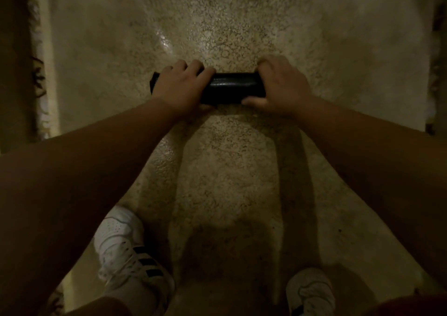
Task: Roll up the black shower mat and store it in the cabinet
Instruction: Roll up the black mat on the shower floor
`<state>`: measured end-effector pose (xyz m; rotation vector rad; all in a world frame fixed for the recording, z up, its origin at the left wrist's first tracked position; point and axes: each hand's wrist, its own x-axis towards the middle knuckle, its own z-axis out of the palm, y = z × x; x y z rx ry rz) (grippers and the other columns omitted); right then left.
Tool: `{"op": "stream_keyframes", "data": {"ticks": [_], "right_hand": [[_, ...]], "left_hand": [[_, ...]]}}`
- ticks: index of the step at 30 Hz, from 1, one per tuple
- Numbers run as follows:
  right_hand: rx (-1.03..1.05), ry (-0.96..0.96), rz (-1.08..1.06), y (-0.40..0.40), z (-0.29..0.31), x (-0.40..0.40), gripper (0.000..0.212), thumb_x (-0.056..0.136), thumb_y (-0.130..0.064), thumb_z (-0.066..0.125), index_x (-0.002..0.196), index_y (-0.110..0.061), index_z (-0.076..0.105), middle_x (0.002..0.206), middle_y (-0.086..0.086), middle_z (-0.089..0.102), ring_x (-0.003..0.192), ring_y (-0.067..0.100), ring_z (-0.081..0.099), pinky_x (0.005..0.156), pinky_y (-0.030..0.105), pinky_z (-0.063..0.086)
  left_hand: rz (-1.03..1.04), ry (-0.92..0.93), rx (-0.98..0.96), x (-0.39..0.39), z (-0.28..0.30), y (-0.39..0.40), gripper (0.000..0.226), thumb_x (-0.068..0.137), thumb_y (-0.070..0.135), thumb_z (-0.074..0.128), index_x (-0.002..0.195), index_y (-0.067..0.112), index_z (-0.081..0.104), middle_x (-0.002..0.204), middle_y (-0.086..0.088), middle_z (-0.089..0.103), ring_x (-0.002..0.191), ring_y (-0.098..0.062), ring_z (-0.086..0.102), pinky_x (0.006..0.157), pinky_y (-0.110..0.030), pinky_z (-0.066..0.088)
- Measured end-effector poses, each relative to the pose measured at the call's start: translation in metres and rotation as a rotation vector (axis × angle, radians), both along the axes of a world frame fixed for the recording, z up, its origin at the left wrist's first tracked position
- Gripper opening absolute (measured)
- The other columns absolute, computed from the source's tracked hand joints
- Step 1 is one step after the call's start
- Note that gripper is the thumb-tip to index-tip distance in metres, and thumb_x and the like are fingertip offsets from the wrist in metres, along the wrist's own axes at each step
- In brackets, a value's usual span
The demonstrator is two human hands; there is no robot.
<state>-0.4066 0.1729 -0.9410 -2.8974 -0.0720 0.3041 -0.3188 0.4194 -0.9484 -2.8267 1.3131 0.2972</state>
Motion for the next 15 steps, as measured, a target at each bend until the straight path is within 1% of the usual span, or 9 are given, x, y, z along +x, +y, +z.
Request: {"op": "stream_keyframes", "data": {"ticks": [1,2,4,6,7,9,11,13,15], "right_hand": [[-0.038,0.025,0.085,-0.01,0.002,-0.003,0.089,0.071,-0.075,0.059,0.13,-0.01,0.046,0.133,0.016,0.048,0.117,0.036,0.046,0.092,0.047,0.043],[-0.073,0.046,0.115,-0.02,0.004,-0.005,0.093,0.069,-0.071,0.067,0.137,-0.012,0.042,0.137,0.016,0.044,0.12,0.037,0.042,0.096,0.049,0.041],[-0.084,0.07,0.073,-0.031,0.002,-0.008,0.094,0.069,-0.056,0.079,0.143,-0.017,0.037,0.135,0.016,0.046,0.119,0.037,0.042,0.091,0.047,0.044],[-0.058,0.05,0.036,-0.028,-0.001,-0.008,0.083,0.072,-0.038,0.08,0.141,-0.016,0.041,0.128,0.016,0.048,0.115,0.037,0.043,0.082,0.046,0.046],[-0.048,0.034,0.018,-0.026,-0.002,-0.006,0.076,0.073,-0.033,0.079,0.138,-0.014,0.044,0.125,0.017,0.05,0.113,0.038,0.044,0.08,0.045,0.045],[-0.036,0.036,-0.006,-0.028,-0.001,-0.001,0.065,0.074,-0.033,0.077,0.129,-0.01,0.051,0.12,0.017,0.055,0.108,0.038,0.047,0.083,0.044,0.043],[-0.042,0.077,0.0,-0.032,0.001,0.007,0.059,0.075,-0.04,0.076,0.122,-0.012,0.055,0.114,0.016,0.059,0.103,0.036,0.052,0.085,0.042,0.043],[-0.039,0.106,0.025,-0.034,0.004,0.013,0.056,0.074,-0.047,0.075,0.116,-0.015,0.058,0.108,0.014,0.062,0.098,0.036,0.056,0.082,0.039,0.043],[-0.019,0.12,0.015,-0.036,0.005,0.019,0.054,0.071,-0.05,0.075,0.112,-0.018,0.061,0.102,0.012,0.065,0.093,0.034,0.06,0.076,0.035,0.041]], "left_hand": [[-0.005,0.03,0.002,0.006,0.001,-0.001,0.081,0.067,0.071,0.062,0.129,0.022,0.042,0.117,-0.012,0.056,0.093,-0.036,0.055,0.07,-0.047,0.049],[0.002,0.067,0.003,0.011,0.001,0.0,0.081,0.067,0.073,0.061,0.128,0.023,0.043,0.116,-0.011,0.057,0.093,-0.035,0.055,0.069,-0.045,0.05],[0.035,0.13,-0.004,0.017,0.003,-0.001,0.08,0.065,0.075,0.059,0.125,0.024,0.044,0.115,-0.008,0.059,0.094,-0.034,0.057,0.069,-0.043,0.05],[0.081,0.164,-0.035,0.017,0.005,-0.002,0.079,0.063,0.074,0.062,0.119,0.021,0.045,0.111,-0.008,0.062,0.092,-0.032,0.059,0.069,-0.042,0.05],[0.084,0.163,-0.059,0.016,0.006,-0.001,0.076,0.063,0.071,0.066,0.114,0.019,0.046,0.108,-0.009,0.062,0.091,-0.032,0.058,0.069,-0.042,0.05],[0.037,0.103,-0.071,0.012,0.005,0.007,0.075,0.063,0.064,0.071,0.115,0.017,0.046,0.11,-0.014,0.059,0.098,-0.035,0.054,0.076,-0.048,0.049],[0.025,0.025,-0.053,0.014,0.004,0.024,0.085,0.062,0.059,0.072,0.131,0.021,0.041,0.121,-0.017,0.05,0.107,-0.038,0.048,0.087,-0.054,0.042],[0.031,0.018,-0.036,0.019,0.004,0.038,0.092,0.062,0.053,0.075,0.139,0.025,0.035,0.123,-0.018,0.047,0.106,-0.04,0.048,0.086,-0.054,0.041],[0.053,0.064,-0.042,0.022,0.005,0.042,0.088,0.065,0.045,0.079,0.138,0.021,0.036,0.122,-0.02,0.049,0.104,-0.04,0.048,0.081,-0.051,0.045]]}}
